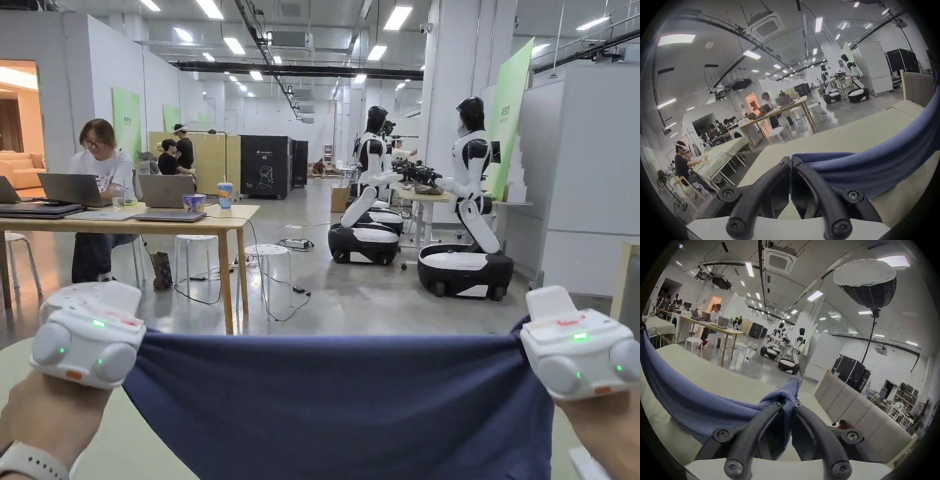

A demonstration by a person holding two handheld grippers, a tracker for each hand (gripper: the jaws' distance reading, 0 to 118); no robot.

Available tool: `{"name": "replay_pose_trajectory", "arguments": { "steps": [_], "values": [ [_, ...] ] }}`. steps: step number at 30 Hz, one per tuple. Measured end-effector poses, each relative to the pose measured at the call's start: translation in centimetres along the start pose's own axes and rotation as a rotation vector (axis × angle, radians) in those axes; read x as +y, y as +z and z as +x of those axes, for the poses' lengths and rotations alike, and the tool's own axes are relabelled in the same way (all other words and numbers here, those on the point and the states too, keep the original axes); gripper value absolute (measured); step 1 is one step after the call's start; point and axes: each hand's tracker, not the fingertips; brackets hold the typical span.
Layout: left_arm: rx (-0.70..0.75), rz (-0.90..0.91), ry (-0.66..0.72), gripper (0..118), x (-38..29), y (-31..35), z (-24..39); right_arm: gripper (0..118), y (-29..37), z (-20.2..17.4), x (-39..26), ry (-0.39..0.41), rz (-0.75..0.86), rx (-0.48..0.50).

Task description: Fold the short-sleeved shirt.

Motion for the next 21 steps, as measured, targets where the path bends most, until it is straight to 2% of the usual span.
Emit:
{"name": "replay_pose_trajectory", "arguments": {
  "steps": [6, 9, 10, 16, 17, 19, 21],
  "values": [
    [-0.052, -0.03, 0.02, 0, -2.9, 3.1, -0.5, 6, 3.7, 0.7, -3.1, 0.018, -0.042, 0.036],
    [-0.092, -0.041, 0.04, 0, -6.1, 7.2, -0.7, 6, 6.6, 0.7, -6.3, 0.025, -0.081, 0.057],
    [-0.118, -0.061, 0.078, 0, -7.6, 8.4, -0.8, 6, 7.8, 0.7, -8.0, 0.006, -0.114, 0.081],
    [-0.205, -0.219, 0.185, 0, -19.5, 16.2, 0.0, 6, 14.7, -1.0, -20.0, 0.013, -0.311, 0.169],
    [-0.22, -0.26, 0.184, 0, -21.9, 17.3, 0.3, 6, 15.4, -1.8, -22.4, 0.054, -0.368, 0.212],
    [-0.248, -0.341, 0.183, 0, -26.0, 18.6, 0.8, 6, 16.7, -2.6, -26.1, 0.077, -0.448, 0.246],
    [-0.255, -0.396, 0.224, 0, -29.6, 19.6, 0.8, 6, 17.2, -3.2, -29.0, 0.032, -0.504, 0.257]
  ]
}}
